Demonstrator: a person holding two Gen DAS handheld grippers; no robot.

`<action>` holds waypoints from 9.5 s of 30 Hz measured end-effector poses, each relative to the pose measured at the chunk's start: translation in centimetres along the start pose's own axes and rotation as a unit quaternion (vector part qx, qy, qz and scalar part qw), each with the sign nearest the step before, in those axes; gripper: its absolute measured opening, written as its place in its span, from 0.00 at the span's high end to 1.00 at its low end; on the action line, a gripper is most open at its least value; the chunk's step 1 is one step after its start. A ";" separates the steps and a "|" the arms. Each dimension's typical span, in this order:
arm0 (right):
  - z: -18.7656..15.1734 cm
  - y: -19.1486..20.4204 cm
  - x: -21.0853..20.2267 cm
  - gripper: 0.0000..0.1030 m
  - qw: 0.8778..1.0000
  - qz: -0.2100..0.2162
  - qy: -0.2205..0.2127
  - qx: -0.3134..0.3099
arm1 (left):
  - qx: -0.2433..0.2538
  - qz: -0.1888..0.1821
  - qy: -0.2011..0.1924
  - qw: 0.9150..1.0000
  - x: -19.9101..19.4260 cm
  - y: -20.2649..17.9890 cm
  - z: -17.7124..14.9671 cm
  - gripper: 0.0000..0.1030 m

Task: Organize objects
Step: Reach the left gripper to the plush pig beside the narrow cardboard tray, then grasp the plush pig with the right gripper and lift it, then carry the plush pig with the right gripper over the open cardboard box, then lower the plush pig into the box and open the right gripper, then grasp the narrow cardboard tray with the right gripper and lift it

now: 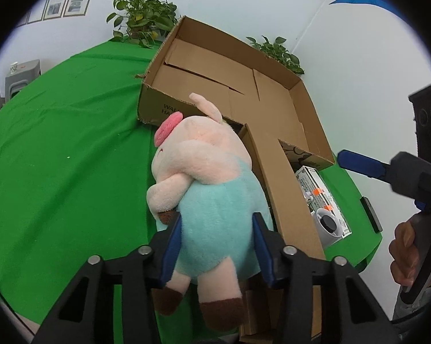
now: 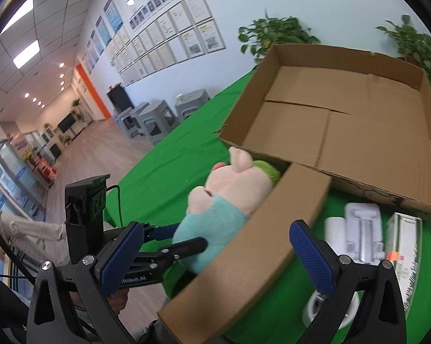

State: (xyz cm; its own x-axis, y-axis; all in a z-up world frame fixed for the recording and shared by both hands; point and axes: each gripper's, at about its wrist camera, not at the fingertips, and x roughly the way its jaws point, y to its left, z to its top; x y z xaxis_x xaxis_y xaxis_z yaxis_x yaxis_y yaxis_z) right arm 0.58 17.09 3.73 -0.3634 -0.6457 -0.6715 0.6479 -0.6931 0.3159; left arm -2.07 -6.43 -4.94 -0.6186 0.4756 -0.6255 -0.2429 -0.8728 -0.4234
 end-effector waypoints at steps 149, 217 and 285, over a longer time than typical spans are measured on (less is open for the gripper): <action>20.6 -15.9 26.3 0.43 0.996 -0.059 -0.009 0.067 | 0.120 0.031 0.000 0.992 8.7 6.3 16.7 0.74; 17.3 -13.6 28.5 0.10 0.990 -0.061 0.088 0.088 | 0.070 -0.003 -0.028 0.997 8.5 5.9 12.6 0.20; -7.7 -10.4 3.6 0.00 0.994 -0.053 0.015 0.090 | 0.035 -0.017 0.043 0.998 3.4 -6.0 2.5 0.32</action>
State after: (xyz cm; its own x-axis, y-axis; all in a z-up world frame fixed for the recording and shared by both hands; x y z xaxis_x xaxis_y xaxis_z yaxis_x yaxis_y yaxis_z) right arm -2.31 24.37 -7.14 -0.4013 -0.5579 -0.7264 0.4755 -0.8047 0.3554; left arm -4.62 0.13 -2.91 -0.5441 0.5099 -0.6663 -0.3165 -0.8602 -0.3998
